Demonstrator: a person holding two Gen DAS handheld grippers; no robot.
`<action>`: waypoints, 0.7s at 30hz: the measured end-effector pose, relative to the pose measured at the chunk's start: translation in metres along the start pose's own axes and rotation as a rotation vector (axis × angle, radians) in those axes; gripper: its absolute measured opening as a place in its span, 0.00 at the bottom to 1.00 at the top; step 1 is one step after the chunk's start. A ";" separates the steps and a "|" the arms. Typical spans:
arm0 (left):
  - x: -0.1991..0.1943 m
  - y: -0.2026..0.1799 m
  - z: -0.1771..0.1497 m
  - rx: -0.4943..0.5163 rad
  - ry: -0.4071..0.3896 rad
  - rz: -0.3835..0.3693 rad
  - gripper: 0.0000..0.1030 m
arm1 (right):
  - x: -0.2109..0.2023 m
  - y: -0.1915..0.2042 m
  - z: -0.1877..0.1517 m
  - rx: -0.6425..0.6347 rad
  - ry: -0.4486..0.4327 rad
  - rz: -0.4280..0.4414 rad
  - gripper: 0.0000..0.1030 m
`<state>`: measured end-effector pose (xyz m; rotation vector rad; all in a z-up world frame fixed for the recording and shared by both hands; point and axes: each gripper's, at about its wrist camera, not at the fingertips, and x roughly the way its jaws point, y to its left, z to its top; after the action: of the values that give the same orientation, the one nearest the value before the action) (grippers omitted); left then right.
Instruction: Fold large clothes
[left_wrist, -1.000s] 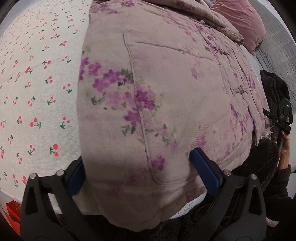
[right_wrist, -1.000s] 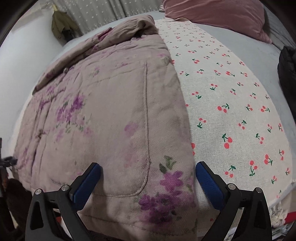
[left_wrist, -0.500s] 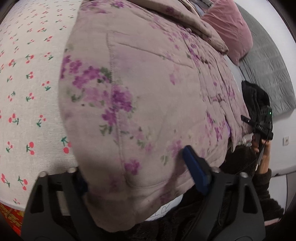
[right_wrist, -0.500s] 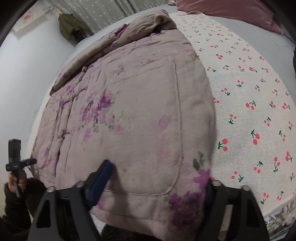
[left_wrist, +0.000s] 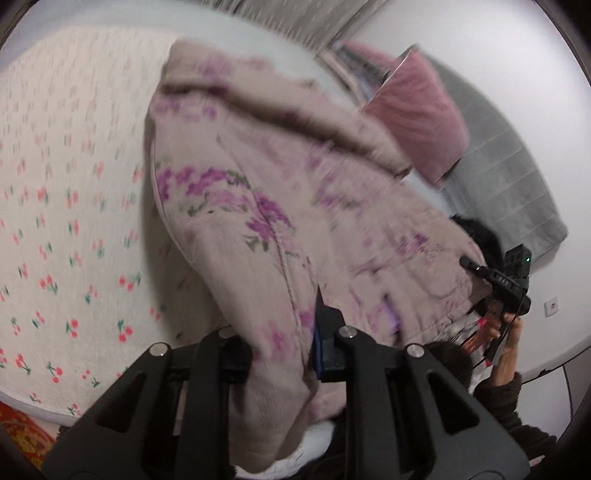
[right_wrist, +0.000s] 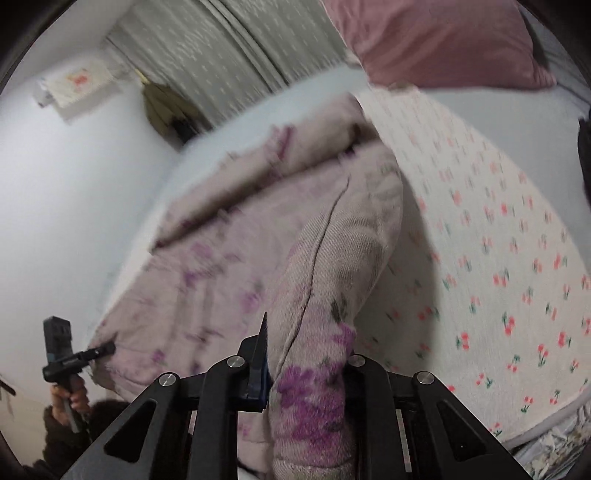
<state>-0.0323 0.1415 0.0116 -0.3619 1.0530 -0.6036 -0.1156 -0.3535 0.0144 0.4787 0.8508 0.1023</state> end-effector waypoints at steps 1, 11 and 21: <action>-0.009 -0.007 0.005 0.010 -0.034 -0.008 0.21 | -0.005 0.006 0.005 -0.002 -0.021 0.008 0.19; -0.084 -0.031 0.020 0.043 -0.281 -0.086 0.18 | -0.066 0.062 0.031 -0.040 -0.178 0.119 0.18; -0.188 -0.067 -0.009 0.170 -0.441 -0.204 0.18 | -0.167 0.072 0.014 -0.060 -0.325 0.242 0.17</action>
<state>-0.1269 0.2060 0.1755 -0.4322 0.5419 -0.7488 -0.2088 -0.3404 0.1707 0.5240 0.4681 0.2640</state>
